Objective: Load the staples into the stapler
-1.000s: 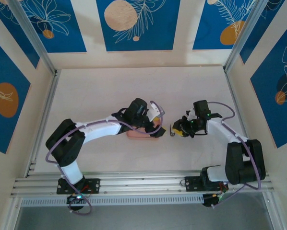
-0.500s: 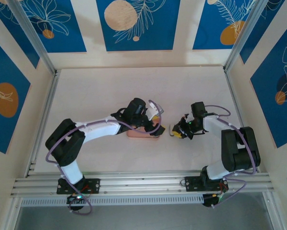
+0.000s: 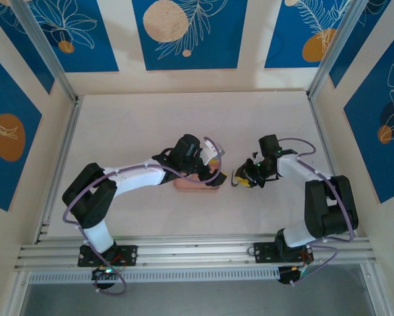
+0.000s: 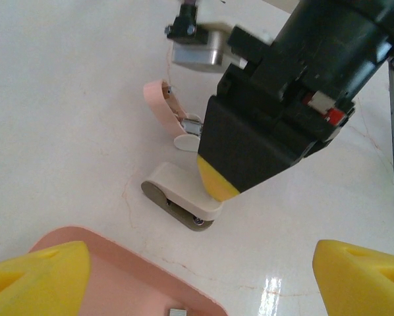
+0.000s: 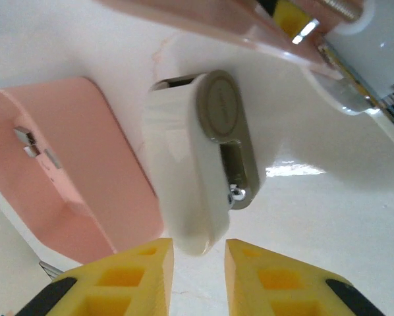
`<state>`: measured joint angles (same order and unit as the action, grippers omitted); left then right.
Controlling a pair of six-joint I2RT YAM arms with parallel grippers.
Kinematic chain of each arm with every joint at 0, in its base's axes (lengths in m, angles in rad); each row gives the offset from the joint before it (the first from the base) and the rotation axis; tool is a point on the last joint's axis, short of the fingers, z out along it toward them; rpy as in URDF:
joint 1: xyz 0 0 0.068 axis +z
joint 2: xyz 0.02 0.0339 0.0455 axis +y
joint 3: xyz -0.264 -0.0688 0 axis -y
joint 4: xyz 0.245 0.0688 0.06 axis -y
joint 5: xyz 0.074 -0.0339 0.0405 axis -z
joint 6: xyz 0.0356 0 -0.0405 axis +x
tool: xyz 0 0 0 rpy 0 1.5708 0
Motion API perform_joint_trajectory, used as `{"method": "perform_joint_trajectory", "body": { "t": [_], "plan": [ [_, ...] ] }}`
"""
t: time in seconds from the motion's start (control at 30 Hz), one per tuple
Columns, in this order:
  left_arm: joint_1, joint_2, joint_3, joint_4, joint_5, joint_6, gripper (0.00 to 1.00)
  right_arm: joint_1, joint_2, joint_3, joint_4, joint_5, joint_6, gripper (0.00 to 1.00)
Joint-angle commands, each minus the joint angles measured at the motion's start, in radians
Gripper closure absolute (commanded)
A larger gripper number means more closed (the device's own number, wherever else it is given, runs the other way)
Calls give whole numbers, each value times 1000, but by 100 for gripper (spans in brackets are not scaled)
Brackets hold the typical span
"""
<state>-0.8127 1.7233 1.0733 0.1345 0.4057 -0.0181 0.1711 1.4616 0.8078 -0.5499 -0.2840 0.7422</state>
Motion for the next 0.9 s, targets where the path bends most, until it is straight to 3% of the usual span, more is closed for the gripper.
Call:
{"method": "perform_joint_trajectory", "body": {
  "t": [0.0,0.5,0.87],
  "plan": [
    [17,1,54,-13,-5,-8,12,2,-52,55,-85,19,-23,71],
    [30,17,86,-4,7,-47,12,33,16,45,-27,-6,-12,75],
    [33,29,98,-10,5,-51,12,35,80,-18,-21,75,12,82]
  ]
}}
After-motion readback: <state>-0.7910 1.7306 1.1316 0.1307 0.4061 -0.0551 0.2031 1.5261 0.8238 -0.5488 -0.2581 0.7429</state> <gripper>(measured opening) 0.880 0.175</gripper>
